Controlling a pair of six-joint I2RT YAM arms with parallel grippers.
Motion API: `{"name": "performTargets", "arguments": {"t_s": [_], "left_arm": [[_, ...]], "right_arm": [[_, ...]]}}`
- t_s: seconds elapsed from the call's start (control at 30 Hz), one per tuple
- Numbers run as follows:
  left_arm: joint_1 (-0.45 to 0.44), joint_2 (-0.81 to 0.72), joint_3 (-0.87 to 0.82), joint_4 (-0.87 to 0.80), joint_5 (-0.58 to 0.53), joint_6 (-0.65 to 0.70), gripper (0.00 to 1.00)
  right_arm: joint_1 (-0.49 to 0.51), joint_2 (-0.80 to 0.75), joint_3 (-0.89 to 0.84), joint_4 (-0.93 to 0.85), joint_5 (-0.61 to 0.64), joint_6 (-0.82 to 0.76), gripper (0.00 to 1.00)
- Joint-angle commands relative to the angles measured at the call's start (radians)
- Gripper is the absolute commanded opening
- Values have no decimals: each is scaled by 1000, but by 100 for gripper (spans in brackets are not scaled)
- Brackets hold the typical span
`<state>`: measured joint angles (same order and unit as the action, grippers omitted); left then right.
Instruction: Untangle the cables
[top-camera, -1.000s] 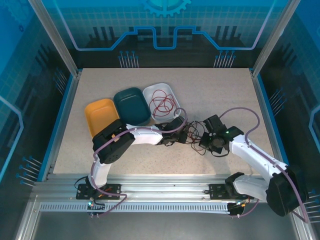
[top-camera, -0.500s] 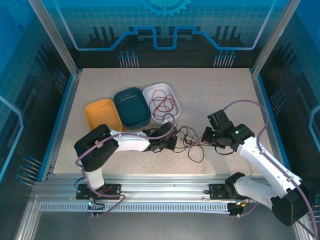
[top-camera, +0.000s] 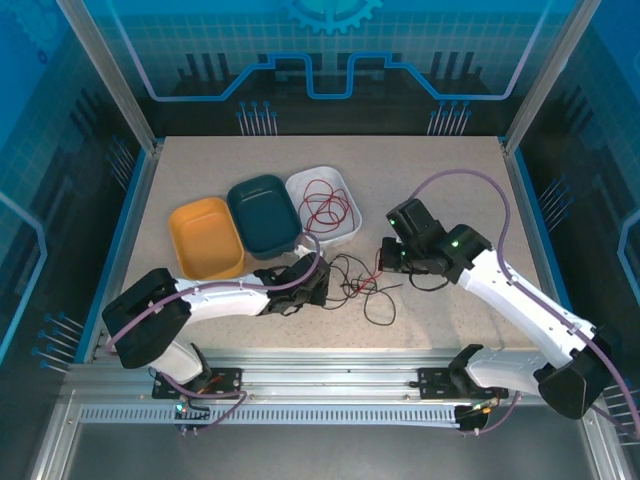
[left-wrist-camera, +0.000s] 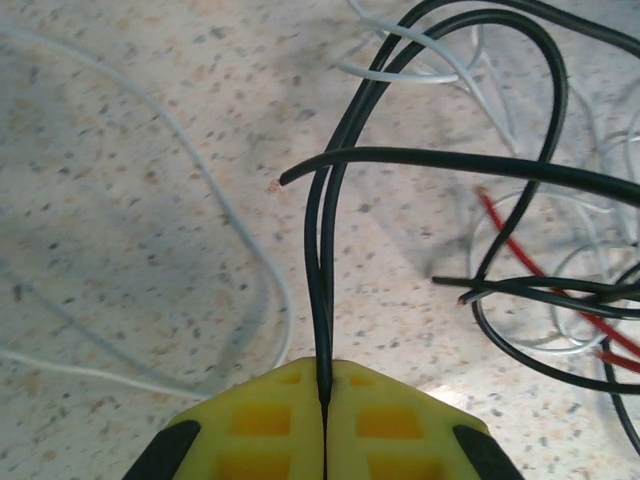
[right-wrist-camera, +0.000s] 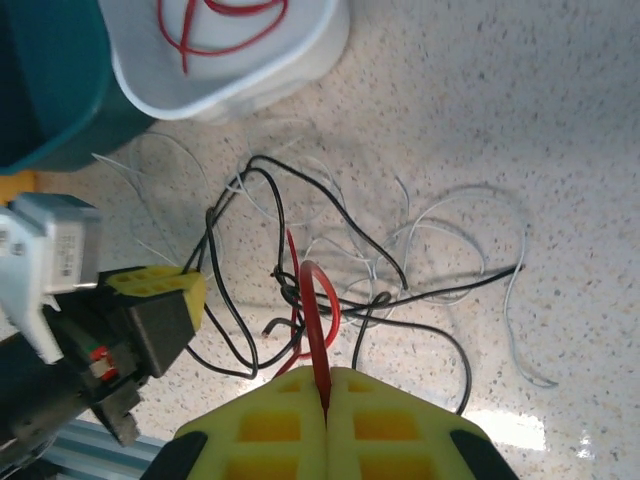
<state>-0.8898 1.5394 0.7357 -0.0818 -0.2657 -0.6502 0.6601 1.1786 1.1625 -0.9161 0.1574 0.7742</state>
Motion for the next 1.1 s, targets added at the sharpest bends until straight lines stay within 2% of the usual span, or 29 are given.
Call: {"name": "performTargets", "arguments": {"t_s": [0.0,0.23,0.6,0.7,0.77,0.93,1.07], "left_arm": [[8,-16,-19,-44,-36,-25,5],[9,-17,-32,-55,-42,-39,5],[9,-37,-39,-52,-39,-36,10],[9,-54,-41,-46,-32,-40,22],[9,-73,-38,-47,-27,-42,34],[9,-166,-26,-81,-29,-44,47],[9,-277,-29,-146,-72,-51,60]], "right_arm": [[11,9,98,-85,55,-63,0],[8,13,237,-221,126,-121,0],[3,16,440,-318,177,-207,0],[-1,34,503,-327,202,-234,0],[-2,49,530,-317,219,-247,0],[-8,108,575,-245,230,-278,0],[-11,199,626,-202,271,-291,0]]}}
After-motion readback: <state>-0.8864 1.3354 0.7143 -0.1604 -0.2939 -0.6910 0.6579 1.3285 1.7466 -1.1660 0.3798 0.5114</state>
